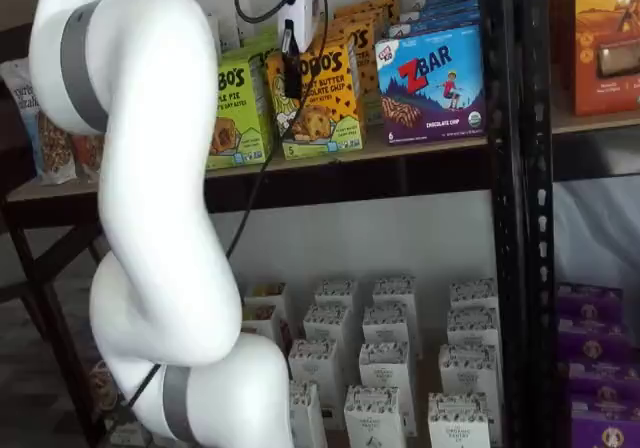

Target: Pick up the orange box on the top shelf, the fifth box from the left

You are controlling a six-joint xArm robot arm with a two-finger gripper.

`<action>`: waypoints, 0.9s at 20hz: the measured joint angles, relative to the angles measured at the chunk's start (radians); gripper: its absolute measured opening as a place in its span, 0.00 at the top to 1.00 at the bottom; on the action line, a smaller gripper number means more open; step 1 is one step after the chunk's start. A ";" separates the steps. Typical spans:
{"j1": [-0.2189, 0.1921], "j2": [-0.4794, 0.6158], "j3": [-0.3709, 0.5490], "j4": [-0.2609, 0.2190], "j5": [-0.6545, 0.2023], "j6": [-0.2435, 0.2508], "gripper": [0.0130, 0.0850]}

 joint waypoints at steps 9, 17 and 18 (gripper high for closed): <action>0.000 -0.003 0.002 0.009 -0.002 0.001 0.33; -0.007 0.002 -0.010 0.010 0.016 -0.003 0.50; -0.007 0.002 -0.010 0.010 0.016 -0.004 0.56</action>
